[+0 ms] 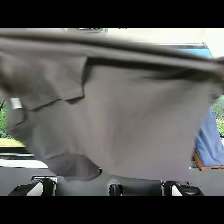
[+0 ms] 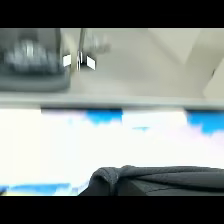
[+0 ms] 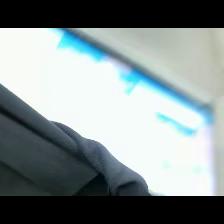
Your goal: Fold the shirts.
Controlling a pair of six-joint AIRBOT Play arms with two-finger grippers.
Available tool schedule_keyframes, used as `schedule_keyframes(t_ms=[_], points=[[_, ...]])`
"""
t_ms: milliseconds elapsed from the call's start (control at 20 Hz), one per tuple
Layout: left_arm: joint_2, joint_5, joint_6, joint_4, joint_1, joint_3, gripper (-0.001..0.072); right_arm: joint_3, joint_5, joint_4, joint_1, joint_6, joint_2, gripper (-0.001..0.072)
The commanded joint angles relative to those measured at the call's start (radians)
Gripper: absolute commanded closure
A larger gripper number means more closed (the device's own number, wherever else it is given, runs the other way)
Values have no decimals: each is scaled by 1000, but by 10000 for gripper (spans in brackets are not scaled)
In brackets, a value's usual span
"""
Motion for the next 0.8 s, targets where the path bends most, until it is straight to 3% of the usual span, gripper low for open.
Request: schedule_keyframes(t_ms=[0, 100, 200, 350, 600, 650, 750], points=[[-171, -19, 26, 32, 0, -197, 674, -62, 65, 25, -1, 5, -293, 664], [-300, 27, 39, 32, 0, -306, 675, -84, -37, 68, 13, 25, -486, 664], [-434, 106, 59, 20, 0, -352, 674, -84, -234, 95, 42, 65, -655, 664], [-586, 171, 61, -38, 0, -348, 673, -84, -460, 210, 53, 216, -787, 664], [-706, 142, 60, -75, -31, -347, 669, -84, -466, 378, 53, 255, -874, 662], [-708, 126, 61, -98, -35, -345, 603, -80, -443, 377, 49, 255, -866, 592], [-702, 7, 62, -124, -25, -297, 221, -74, -327, 374, 3, 211, -812, 172]])
